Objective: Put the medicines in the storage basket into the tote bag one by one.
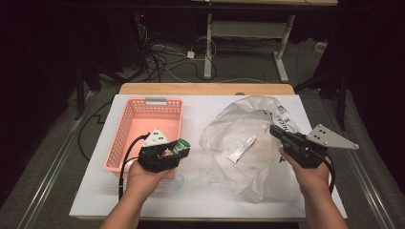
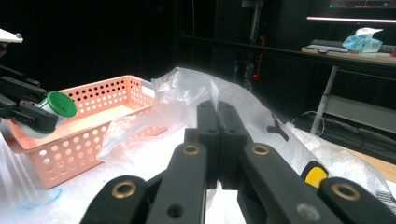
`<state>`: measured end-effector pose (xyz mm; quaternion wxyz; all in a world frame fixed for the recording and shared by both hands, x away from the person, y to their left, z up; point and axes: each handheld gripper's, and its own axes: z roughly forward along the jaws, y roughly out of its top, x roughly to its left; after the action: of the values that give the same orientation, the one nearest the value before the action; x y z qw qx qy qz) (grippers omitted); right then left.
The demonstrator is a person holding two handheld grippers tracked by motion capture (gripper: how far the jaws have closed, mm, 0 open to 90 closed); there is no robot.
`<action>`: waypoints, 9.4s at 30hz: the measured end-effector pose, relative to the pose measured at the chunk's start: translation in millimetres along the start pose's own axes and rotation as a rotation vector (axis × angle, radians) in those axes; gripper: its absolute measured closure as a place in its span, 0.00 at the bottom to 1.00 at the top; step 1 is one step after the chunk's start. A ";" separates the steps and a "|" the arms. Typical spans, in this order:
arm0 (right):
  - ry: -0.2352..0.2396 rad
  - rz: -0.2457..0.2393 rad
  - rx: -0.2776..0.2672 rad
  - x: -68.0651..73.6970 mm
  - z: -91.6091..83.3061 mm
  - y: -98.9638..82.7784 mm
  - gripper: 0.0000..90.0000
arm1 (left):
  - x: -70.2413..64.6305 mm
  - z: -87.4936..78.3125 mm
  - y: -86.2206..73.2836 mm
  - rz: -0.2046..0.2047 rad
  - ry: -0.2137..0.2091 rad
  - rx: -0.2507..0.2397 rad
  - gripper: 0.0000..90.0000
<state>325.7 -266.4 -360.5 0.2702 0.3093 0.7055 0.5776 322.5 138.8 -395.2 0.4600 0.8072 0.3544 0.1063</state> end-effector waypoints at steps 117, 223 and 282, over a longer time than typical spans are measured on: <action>-0.015 0.010 0.002 -2.2 -0.1 -2.0 1.00 | -24.0 17.6 -18.6 0.020 0.005 -0.015 0.00; -0.006 0.004 0.017 -0.4 4.3 -4.0 1.00 | 85.9 14.6 13.8 -0.251 0.145 0.582 0.97; 0.008 0.004 0.037 3.4 7.1 -6.1 1.00 | 75.8 15.9 12.5 -0.124 0.126 0.363 0.64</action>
<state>327.9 -260.2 -367.9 0.2605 0.3133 0.7164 0.5663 391.3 174.9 -405.5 0.2893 0.8453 0.4447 0.0623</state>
